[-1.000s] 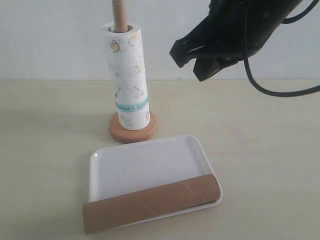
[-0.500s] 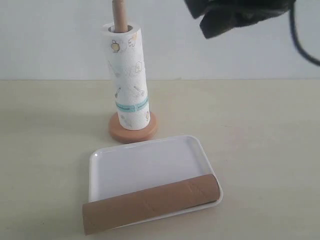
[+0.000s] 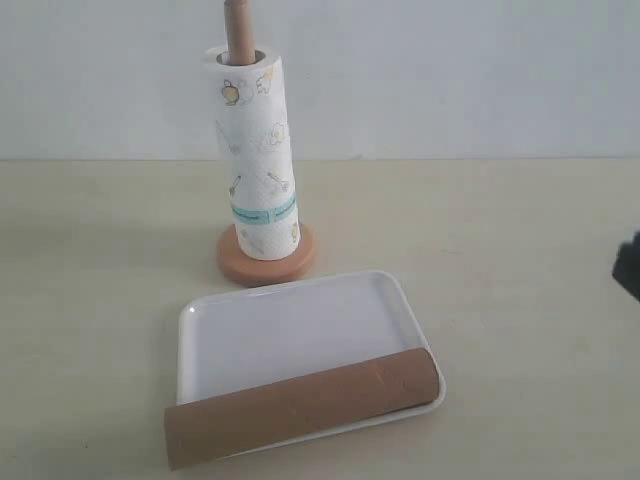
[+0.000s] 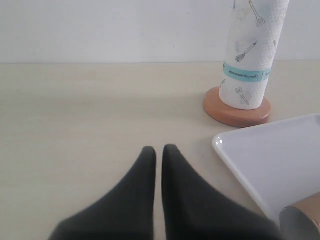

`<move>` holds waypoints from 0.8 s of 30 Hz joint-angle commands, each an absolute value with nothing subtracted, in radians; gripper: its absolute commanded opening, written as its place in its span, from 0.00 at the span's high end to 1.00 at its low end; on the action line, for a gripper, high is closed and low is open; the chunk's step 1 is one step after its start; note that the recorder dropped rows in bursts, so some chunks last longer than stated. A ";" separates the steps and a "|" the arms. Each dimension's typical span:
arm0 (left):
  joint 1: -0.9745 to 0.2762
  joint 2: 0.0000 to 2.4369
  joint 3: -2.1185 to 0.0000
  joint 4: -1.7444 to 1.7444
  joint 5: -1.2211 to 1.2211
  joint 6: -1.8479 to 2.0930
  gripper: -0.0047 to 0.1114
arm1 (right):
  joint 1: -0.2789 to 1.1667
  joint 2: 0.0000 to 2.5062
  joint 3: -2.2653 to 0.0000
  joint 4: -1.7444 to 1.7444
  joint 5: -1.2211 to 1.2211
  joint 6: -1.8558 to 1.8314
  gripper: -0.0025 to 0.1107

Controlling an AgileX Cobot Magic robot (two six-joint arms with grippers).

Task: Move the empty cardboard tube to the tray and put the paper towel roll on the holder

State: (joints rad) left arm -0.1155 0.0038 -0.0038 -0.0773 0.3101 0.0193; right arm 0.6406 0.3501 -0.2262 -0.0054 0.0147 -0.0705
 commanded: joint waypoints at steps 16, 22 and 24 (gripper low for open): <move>-0.112 0.000 0.000 -0.086 0.307 0.009 0.92 | 0.637 0.103 0.000 -0.010 0.098 0.021 0.92; -0.112 0.000 0.000 -0.086 0.307 0.009 0.92 | 0.637 0.103 0.000 -0.010 0.189 0.021 0.92; -0.112 0.000 0.000 -0.086 0.307 0.009 0.92 | 0.637 0.103 0.000 -0.010 0.227 0.021 0.92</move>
State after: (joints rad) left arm -0.1155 0.0038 -0.0038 -0.0773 0.3101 0.0193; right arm 0.6406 0.1102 -0.0034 -0.0072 0.1753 0.0153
